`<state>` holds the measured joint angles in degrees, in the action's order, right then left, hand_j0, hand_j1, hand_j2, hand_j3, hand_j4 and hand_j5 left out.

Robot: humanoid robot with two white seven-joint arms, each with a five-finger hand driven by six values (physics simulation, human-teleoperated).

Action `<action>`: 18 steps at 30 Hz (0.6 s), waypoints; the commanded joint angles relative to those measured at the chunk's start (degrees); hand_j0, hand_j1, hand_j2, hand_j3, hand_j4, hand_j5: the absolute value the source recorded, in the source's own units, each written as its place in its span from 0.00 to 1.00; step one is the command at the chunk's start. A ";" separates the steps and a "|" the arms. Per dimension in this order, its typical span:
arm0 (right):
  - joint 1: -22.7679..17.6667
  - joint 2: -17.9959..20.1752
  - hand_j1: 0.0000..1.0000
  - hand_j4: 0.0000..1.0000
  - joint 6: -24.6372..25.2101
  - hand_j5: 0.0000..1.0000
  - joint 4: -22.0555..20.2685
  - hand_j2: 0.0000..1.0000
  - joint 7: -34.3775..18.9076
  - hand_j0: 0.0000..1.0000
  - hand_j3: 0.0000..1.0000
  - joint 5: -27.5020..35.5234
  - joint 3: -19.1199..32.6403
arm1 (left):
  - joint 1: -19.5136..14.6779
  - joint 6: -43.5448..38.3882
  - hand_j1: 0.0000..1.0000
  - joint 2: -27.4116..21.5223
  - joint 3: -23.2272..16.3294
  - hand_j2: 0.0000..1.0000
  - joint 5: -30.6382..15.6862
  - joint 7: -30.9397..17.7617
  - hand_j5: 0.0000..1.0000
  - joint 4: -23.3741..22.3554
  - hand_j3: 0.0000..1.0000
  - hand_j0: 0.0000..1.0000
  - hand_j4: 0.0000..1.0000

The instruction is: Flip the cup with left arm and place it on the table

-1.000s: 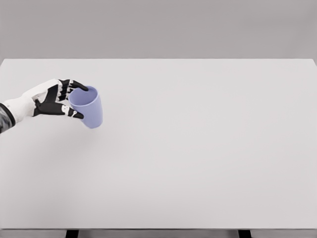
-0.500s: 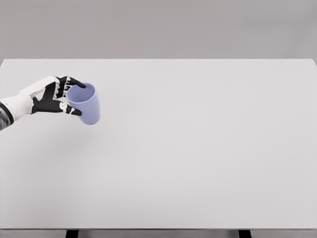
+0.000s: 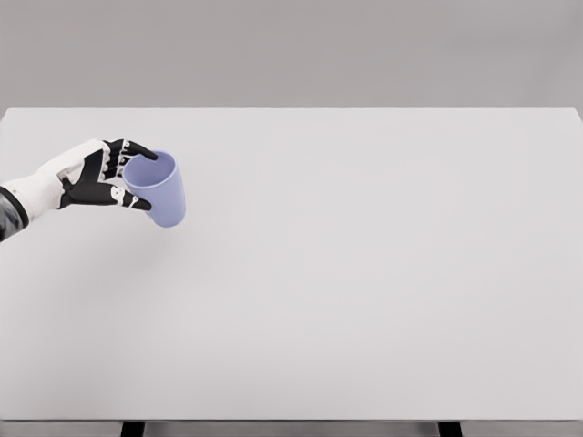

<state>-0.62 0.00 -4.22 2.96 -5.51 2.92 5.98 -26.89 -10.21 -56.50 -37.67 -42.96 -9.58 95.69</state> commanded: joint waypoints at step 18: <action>0.00 0.00 1.00 1.00 0.00 1.00 0.03 1.00 -0.03 1.00 1.00 -0.02 0.00 | 2.55 0.28 0.61 0.07 1.20 0.61 4.55 0.09 0.61 0.02 0.61 0.61 0.61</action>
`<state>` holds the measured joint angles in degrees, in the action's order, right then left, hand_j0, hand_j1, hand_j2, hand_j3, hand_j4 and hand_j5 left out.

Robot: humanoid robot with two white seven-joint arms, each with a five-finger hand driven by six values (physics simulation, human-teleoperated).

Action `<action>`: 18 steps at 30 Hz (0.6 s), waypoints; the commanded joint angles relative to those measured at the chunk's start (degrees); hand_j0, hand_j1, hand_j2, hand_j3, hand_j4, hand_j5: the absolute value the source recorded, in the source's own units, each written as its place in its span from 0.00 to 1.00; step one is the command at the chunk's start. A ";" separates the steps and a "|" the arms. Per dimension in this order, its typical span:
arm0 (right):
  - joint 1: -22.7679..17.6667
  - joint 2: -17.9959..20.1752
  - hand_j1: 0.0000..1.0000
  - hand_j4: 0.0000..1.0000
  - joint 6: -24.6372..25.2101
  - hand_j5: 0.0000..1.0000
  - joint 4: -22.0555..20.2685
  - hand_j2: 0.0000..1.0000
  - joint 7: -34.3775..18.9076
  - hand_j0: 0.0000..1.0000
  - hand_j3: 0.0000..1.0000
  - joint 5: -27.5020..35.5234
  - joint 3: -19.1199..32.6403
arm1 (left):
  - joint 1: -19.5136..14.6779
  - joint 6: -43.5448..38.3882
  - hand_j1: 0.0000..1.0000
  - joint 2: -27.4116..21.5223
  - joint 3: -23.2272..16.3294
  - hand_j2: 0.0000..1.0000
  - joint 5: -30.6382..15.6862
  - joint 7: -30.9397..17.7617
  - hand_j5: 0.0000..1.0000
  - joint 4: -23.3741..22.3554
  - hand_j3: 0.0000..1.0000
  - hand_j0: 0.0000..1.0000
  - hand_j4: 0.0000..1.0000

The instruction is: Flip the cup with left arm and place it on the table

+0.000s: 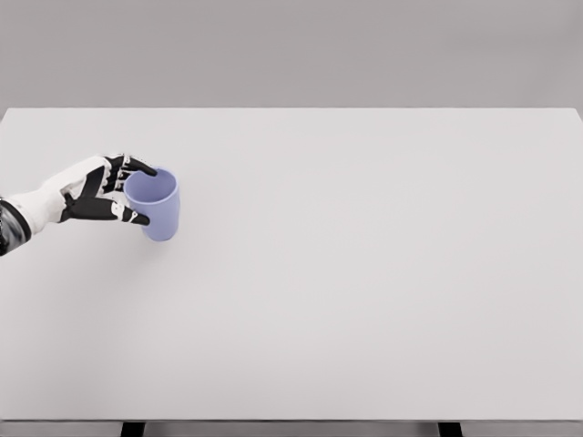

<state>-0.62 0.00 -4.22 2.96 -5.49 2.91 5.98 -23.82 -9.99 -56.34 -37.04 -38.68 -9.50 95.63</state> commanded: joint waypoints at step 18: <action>0.00 0.00 1.00 1.00 0.00 1.00 -0.06 1.00 -0.04 1.00 1.00 -0.01 0.00 | 3.08 0.32 0.62 0.97 3.20 0.62 2.39 0.01 0.62 0.44 0.62 0.62 0.62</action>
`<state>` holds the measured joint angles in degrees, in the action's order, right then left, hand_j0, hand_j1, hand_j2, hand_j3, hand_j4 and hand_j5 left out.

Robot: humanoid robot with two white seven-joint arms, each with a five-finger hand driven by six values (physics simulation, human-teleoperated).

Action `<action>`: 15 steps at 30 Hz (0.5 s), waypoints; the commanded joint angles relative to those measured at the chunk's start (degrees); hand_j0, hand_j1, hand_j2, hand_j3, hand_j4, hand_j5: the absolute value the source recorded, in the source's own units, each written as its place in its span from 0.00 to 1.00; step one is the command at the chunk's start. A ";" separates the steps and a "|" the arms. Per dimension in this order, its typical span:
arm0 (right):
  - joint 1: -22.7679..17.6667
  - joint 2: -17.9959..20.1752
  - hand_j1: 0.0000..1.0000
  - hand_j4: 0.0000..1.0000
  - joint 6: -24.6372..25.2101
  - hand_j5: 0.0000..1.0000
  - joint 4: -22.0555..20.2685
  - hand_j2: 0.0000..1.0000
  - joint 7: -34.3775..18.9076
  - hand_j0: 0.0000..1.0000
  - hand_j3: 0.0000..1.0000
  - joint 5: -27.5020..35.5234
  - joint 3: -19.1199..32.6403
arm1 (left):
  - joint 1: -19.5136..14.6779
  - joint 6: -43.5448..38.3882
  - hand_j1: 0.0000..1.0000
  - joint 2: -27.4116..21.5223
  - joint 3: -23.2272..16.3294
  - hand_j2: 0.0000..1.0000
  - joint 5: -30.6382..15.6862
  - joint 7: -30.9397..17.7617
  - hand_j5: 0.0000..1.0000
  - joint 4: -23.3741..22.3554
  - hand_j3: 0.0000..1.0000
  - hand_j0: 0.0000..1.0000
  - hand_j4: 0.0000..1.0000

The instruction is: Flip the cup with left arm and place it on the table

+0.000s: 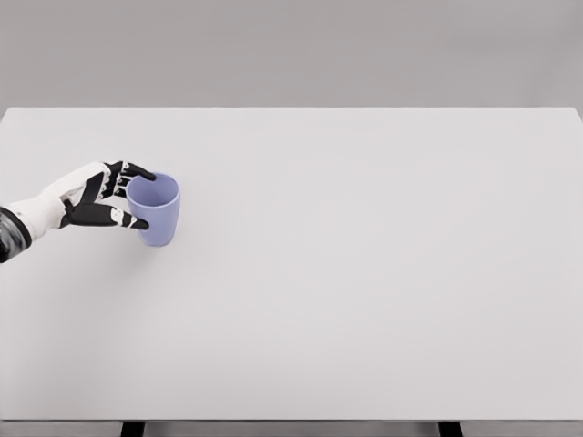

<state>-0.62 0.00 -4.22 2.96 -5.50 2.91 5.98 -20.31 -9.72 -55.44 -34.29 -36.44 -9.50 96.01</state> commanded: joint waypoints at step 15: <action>0.00 0.00 1.00 1.00 0.00 1.00 -0.06 1.00 -0.04 1.00 1.00 -0.01 0.00 | 0.88 0.32 0.70 0.15 1.51 0.70 0.23 -0.08 0.70 0.32 0.70 0.70 0.70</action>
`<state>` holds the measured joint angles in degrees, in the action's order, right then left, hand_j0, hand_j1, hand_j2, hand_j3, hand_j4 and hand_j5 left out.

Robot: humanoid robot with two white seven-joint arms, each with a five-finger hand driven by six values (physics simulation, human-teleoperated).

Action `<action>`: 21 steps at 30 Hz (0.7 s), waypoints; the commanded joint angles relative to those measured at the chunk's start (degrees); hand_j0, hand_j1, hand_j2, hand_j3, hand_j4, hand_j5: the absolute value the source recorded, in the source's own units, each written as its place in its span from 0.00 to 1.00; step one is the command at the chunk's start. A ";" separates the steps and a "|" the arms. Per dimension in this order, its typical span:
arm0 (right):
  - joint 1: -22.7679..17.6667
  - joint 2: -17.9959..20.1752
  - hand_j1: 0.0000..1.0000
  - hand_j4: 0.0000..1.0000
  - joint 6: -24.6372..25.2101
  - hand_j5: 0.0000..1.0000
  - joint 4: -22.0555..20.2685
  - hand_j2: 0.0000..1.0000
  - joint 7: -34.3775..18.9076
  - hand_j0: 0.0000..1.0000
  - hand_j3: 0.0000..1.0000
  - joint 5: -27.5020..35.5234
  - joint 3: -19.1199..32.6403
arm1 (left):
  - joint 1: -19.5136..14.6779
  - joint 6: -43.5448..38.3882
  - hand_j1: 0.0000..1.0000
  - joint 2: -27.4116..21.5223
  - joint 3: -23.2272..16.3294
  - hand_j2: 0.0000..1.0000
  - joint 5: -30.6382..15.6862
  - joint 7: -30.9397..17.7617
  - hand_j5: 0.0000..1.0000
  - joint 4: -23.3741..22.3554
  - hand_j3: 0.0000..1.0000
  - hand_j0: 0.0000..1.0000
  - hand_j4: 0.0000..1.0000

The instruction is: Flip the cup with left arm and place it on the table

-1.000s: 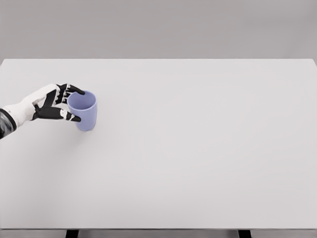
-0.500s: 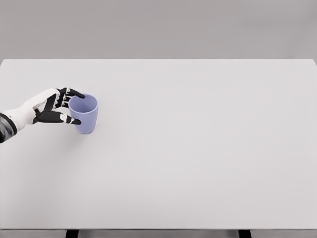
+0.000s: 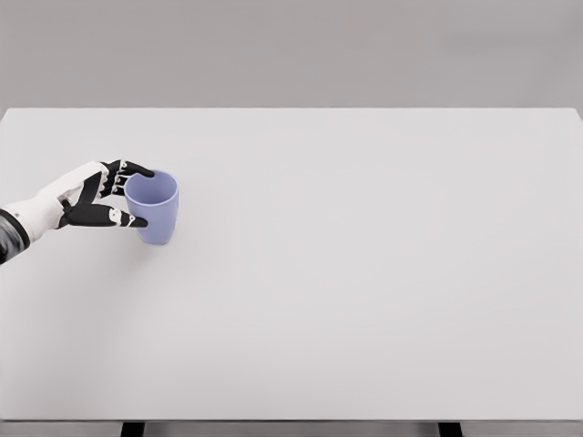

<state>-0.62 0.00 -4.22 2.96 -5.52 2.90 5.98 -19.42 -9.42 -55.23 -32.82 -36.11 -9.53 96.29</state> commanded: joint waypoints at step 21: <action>0.00 0.00 1.00 1.00 0.00 1.00 -0.05 1.00 -0.02 1.00 1.00 0.00 0.00 | 3.08 -0.07 0.78 -0.15 2.76 0.78 -0.10 -0.05 0.78 1.01 0.78 0.78 0.78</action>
<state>-0.62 0.00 -4.22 2.94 -5.52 2.92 5.98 -16.17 -9.44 -55.30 -30.79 -36.12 -9.49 96.90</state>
